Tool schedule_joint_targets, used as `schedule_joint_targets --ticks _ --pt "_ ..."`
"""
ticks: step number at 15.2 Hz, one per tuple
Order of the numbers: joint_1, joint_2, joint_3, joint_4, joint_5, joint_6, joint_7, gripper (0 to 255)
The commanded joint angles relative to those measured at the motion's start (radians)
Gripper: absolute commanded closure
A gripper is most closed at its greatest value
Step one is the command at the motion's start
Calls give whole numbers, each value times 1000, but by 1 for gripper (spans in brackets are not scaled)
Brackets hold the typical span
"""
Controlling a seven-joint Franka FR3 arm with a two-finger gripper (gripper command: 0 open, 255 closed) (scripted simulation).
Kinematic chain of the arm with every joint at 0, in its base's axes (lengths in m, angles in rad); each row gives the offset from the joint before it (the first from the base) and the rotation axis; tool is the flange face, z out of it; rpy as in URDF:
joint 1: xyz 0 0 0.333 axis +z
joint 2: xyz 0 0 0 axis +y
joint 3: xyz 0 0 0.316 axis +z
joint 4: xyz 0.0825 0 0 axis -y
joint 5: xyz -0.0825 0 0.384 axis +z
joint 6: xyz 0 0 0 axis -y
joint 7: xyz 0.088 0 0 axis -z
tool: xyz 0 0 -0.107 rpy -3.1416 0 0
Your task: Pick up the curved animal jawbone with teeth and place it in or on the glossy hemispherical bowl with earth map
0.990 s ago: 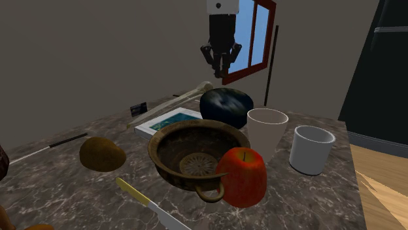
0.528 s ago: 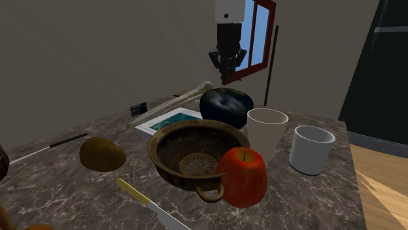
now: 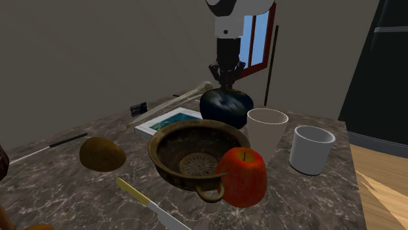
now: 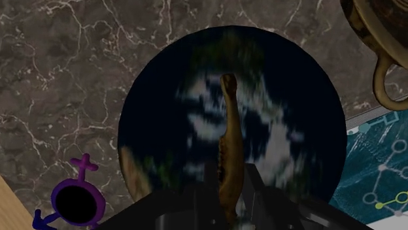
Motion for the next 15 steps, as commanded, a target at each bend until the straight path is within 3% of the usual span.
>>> schedule_joint_targets --ticks 1,7,8,13,15 --pt "0 -1 0 -9 0 9 1 255" --pt "0 -1 0 -9 0 9 1 255" --pt "0 -1 0 -9 0 9 1 0" --pt "0 -1 0 -9 0 9 1 0" --pt "3 -5 2 52 2 -57 -1 0"
